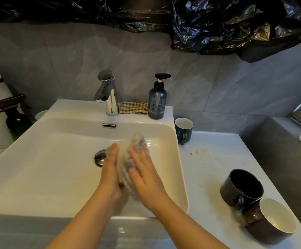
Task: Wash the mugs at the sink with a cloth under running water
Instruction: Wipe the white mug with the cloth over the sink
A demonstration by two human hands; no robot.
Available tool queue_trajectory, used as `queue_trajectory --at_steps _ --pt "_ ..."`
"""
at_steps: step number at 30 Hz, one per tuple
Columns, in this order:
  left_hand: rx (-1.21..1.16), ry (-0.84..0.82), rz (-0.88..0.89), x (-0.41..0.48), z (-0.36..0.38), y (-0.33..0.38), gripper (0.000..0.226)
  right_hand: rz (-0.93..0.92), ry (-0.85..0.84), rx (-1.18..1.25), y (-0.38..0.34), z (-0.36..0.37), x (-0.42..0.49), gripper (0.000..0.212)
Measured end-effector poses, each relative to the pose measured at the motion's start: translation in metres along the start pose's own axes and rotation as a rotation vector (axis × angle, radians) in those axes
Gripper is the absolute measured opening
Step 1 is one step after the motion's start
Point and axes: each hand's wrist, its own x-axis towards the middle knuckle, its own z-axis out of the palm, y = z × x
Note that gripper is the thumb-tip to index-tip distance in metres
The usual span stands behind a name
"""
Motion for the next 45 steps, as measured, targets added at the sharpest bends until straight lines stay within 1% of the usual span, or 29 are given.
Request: queue_trajectory --at_steps 2,3,5,6,7,8,9,10,11,13,14,15,16,17,18,19,21,22,25,27,28,29,31,33,35,37,40,43,45 --pt "-0.062 -0.074 -0.04 0.002 -0.003 0.002 0.07 -0.027 -0.004 -0.067 -0.001 0.002 0.001 0.045" --pt "-0.029 -0.106 -0.045 0.001 -0.003 0.001 0.067 0.02 0.048 0.025 -0.003 0.002 0.003 0.043" --pt "0.051 -0.141 -0.03 -0.002 0.001 -0.002 0.068 0.253 0.188 0.39 0.0 -0.004 0.008 0.037" --pt "0.108 -0.155 -0.011 -0.004 0.003 -0.003 0.071 0.385 0.234 0.496 0.005 -0.007 0.009 0.052" --pt "0.159 -0.156 0.015 -0.004 0.005 -0.005 0.074 0.454 0.209 0.592 0.015 -0.011 0.007 0.076" --pt "0.192 -0.15 0.043 -0.004 0.007 -0.007 0.077 0.474 0.179 0.655 0.027 -0.012 0.006 0.096" --pt "0.188 -0.127 0.063 -0.003 0.008 -0.009 0.08 0.497 0.179 0.634 0.035 -0.011 0.008 0.108" --pt "0.141 -0.089 0.062 -0.002 0.009 -0.009 0.081 0.52 0.203 0.59 0.036 -0.008 0.012 0.106" --pt "0.07 -0.039 0.04 0.0 0.009 -0.008 0.077 0.509 0.219 0.515 0.032 -0.002 0.015 0.089" --pt "-0.038 0.002 -0.047 0.002 0.007 -0.003 0.061 0.417 0.159 0.333 0.017 0.006 0.014 0.044" --pt "-0.042 -0.028 -0.085 0.0 0.007 0.0 0.057 0.354 0.14 0.284 0.018 0.008 0.015 0.04" --pt "-0.017 -0.082 -0.1 -0.001 0.005 0.001 0.055 0.341 0.151 0.304 0.019 0.008 0.015 0.047" --pt "0.007 -0.122 -0.101 -0.004 0.005 0.002 0.054 0.365 0.189 0.375 0.021 0.005 0.017 0.062" --pt "0.038 -0.153 -0.083 -0.006 0.005 0.001 0.052 0.432 0.227 0.49 0.025 0.001 0.02 0.081" --pt "0.072 -0.167 -0.065 -0.008 0.006 0.001 0.053 0.492 0.236 0.593 0.029 -0.003 0.021 0.092" --pt "0.105 -0.165 -0.039 -0.008 0.005 -0.001 0.057 0.52 0.233 0.65 0.032 -0.007 0.022 0.094" --pt "0.13 -0.147 0.019 -0.008 0.01 -0.004 0.07 0.555 0.257 0.682 0.035 -0.012 0.02 0.084" --pt "0.108 -0.124 0.035 -0.008 0.013 -0.004 0.071 0.571 0.264 0.662 0.035 -0.011 0.018 0.076" --pt "-0.026 -0.065 -0.039 -0.004 0.014 -0.001 0.051 0.558 0.229 0.515 0.029 -0.002 0.017 0.057" --pt "-0.009 -0.129 -0.097 -0.005 0.013 0.002 0.051 0.48 0.215 0.435 0.019 0.001 0.016 0.041" --pt "0.01 -0.157 -0.113 -0.007 0.012 0.003 0.051 0.457 0.225 0.472 0.017 -0.001 0.017 0.029" --pt "0.03 -0.182 -0.115 -0.008 0.01 0.003 0.053 0.444 0.238 0.524 0.017 -0.005 0.017 0.025" --pt "0.085 -0.24 -0.136 -0.012 0.007 0.004 0.058 0.482 0.296 0.623 0.016 -0.017 0.015 0.041" --pt "0.135 -0.299 -0.167 -0.016 0.008 0.004 0.055 0.533 0.343 0.632 0.023 -0.022 0.014 0.054" --pt "0.171 -0.298 -0.156 -0.019 0.012 0.004 0.047 0.568 0.435 0.637 0.025 -0.025 0.012 0.047" --pt "0.211 -0.237 -0.064 -0.018 0.014 0.003 0.038 0.598 0.539 0.685 0.024 -0.025 0.011 0.037" --pt "0.363 -0.11 0.137 -0.019 0.013 0.004 0.049 0.545 0.62 0.678 0.021 -0.023 0.012 0.03" --pt "0.577 -0.156 0.252 -0.02 0.01 -0.002 0.073 0.45 0.63 0.6 0.018 -0.026 0.012 0.023" --pt "0.621 -0.116 0.282 -0.016 0.008 -0.004 0.069 0.421 0.576 0.556 0.017 -0.027 0.011 0.025"
